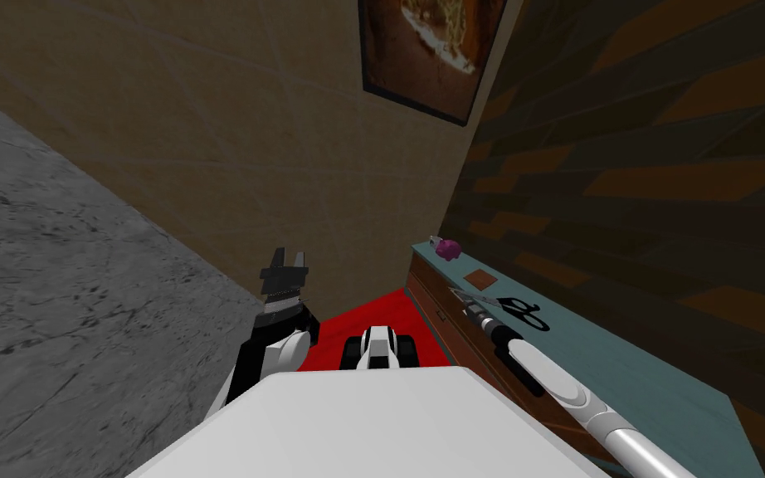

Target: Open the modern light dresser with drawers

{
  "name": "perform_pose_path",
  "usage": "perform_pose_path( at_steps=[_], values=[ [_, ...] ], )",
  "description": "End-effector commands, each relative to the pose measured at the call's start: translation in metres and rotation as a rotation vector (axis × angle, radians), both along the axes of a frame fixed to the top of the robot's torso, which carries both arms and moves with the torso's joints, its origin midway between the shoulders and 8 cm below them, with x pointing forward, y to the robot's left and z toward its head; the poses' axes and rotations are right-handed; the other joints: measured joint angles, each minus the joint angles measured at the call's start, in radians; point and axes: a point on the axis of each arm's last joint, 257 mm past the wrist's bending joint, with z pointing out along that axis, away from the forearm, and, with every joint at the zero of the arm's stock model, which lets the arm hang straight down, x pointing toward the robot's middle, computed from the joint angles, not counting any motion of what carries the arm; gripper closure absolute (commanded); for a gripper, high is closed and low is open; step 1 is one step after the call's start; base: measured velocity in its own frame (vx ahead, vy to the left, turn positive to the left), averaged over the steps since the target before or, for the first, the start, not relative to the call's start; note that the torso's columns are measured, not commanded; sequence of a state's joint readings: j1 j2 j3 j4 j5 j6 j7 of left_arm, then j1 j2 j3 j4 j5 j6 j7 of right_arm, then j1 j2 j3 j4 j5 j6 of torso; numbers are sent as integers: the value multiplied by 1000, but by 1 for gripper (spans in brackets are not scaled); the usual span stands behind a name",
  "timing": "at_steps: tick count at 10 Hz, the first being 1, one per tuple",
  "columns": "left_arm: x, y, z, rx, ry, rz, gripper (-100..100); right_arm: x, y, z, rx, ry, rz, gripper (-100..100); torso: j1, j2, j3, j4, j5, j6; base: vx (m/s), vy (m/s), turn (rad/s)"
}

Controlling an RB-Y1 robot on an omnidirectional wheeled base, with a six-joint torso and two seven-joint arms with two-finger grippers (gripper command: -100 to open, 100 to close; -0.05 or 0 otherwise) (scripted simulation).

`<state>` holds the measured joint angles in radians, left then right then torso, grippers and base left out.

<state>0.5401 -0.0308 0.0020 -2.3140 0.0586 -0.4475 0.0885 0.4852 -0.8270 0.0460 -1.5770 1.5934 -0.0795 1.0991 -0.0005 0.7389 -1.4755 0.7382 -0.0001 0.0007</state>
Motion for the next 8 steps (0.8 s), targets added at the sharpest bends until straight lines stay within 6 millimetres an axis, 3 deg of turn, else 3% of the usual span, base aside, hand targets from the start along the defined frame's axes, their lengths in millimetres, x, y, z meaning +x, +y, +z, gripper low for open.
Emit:
perform_pose_path(
  at_steps=[1,2,3,6,8],
  values=[
    [0,0,0,0,0,0,0,3,-13,-6,5,-1,-41,-100,0,-1,0,0,0,-1,-29,-1,171],
    [0,0,0,0,0,0,0,1,-11,-4,5,-1,-32,-100,1,-1,-1,0,0,-1,-13,-1,33],
    [0,0,0,0,0,0,0,1,-3,-2,5,-1,-14,100,1,-2,-1,0,0,0,14,-3,-221],
    [0,0,0,0,0,0,0,2,5,5,9,-11,3,100,-3,-1,-1,-2,-2,3,30,5,-91],
    [0,0,0,0,0,0,0,0,10,3,6,-7,15,100,3,1,1,-2,-3,-1,-42,133,-21]
  ],
)
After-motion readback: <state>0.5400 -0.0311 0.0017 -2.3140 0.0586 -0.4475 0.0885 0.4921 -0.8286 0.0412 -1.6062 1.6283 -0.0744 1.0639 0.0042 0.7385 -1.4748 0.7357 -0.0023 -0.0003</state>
